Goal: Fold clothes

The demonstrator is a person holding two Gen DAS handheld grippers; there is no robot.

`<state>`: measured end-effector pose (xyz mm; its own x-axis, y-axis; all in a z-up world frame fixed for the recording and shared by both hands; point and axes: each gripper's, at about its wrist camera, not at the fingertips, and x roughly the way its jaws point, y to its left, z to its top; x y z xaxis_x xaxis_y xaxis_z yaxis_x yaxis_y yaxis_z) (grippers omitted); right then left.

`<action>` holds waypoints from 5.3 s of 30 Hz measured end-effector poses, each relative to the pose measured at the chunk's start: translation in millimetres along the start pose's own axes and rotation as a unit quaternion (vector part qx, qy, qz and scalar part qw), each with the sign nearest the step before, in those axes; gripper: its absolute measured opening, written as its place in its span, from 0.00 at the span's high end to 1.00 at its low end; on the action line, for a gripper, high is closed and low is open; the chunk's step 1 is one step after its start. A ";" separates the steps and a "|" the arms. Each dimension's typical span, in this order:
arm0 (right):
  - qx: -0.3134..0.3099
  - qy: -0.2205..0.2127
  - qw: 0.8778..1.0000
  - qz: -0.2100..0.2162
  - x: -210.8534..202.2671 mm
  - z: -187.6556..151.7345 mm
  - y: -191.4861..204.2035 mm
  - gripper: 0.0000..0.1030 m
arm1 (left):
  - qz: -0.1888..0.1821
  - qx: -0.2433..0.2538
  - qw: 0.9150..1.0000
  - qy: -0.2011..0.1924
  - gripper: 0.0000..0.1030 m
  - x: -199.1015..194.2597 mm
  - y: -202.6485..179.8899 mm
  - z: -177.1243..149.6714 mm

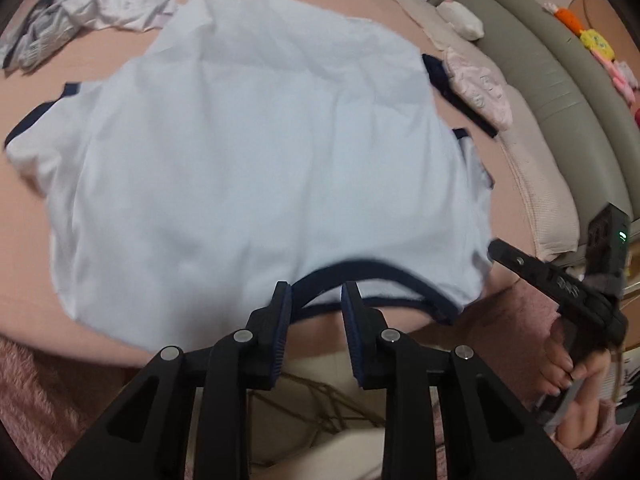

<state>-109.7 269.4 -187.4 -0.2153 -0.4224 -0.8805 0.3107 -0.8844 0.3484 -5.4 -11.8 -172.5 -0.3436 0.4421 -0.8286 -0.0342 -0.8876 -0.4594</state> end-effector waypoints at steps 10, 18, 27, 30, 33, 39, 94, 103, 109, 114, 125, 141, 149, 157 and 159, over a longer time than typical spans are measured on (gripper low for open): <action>0.057 -0.045 0.997 -0.039 -5.6 46.6 -35.1 0.65 | -0.066 0.064 0.996 0.013 0.64 51.8 -85.8 58.8; -0.061 -0.012 0.989 -0.133 14.6 35.0 -23.3 0.73 | -0.062 0.094 0.992 0.049 0.64 110.7 -125.2 56.4; 0.057 -0.045 0.997 -0.026 -6.2 57.6 -58.0 0.55 | -0.097 0.095 0.990 0.044 0.64 107.1 -118.4 60.1; 0.068 -0.027 0.997 0.020 11.6 67.8 -57.9 0.41 | -0.100 0.100 0.989 0.042 0.64 106.6 -121.0 63.1; 0.038 -0.038 0.999 -0.003 21.0 74.1 -47.2 0.43 | -0.119 0.096 0.987 0.047 0.63 107.7 -121.3 65.2; 0.017 -0.060 0.998 -0.032 19.8 74.5 -46.4 0.96 | -0.099 0.102 0.989 0.041 0.63 112.9 -126.2 67.9; -0.096 -0.012 0.993 0.071 18.8 40.6 47.8 0.90 | -0.090 0.001 0.995 -0.034 0.55 74.3 -56.8 85.3; 0.034 -0.135 0.985 0.102 -63.9 29.9 -26.4 0.61 | -0.101 0.036 0.994 -0.010 0.55 91.3 -95.4 69.4; 0.007 -0.044 0.999 0.024 -20.4 30.6 -32.4 0.69 | -0.058 0.057 0.997 -0.016 0.86 99.3 -113.0 64.0; -0.016 -0.021 0.999 0.023 -12.5 26.1 -18.9 0.68 | -0.012 0.063 0.996 -0.056 0.94 82.5 -107.9 70.4; -0.048 -0.033 0.998 -0.011 -18.6 13.2 -1.3 0.67 | 0.058 0.066 0.996 -0.035 0.91 77.1 -81.0 77.3; -0.073 -0.043 0.995 -0.056 -22.6 7.9 9.1 0.68 | 0.042 0.150 0.988 -0.013 0.81 98.7 -111.1 62.5; -0.049 -0.020 0.995 -0.084 -26.2 3.5 -6.4 0.68 | 0.001 0.097 0.995 0.003 0.92 84.8 -87.0 66.2; -0.076 -0.054 0.994 -0.048 -32.5 32.3 12.6 0.66 | 0.012 0.119 0.993 -0.004 0.90 91.7 -103.6 62.7; -0.086 -0.042 0.994 -0.059 -23.5 37.2 15.5 0.68 | 0.008 0.105 0.994 0.001 0.90 94.2 -100.1 65.9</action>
<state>-134.2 258.2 -149.3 -0.3338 -0.3396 -0.8793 0.4314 -0.8845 0.1779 -96.2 110.2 -183.5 -0.3438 0.4278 -0.8360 -0.2236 -0.9019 -0.3696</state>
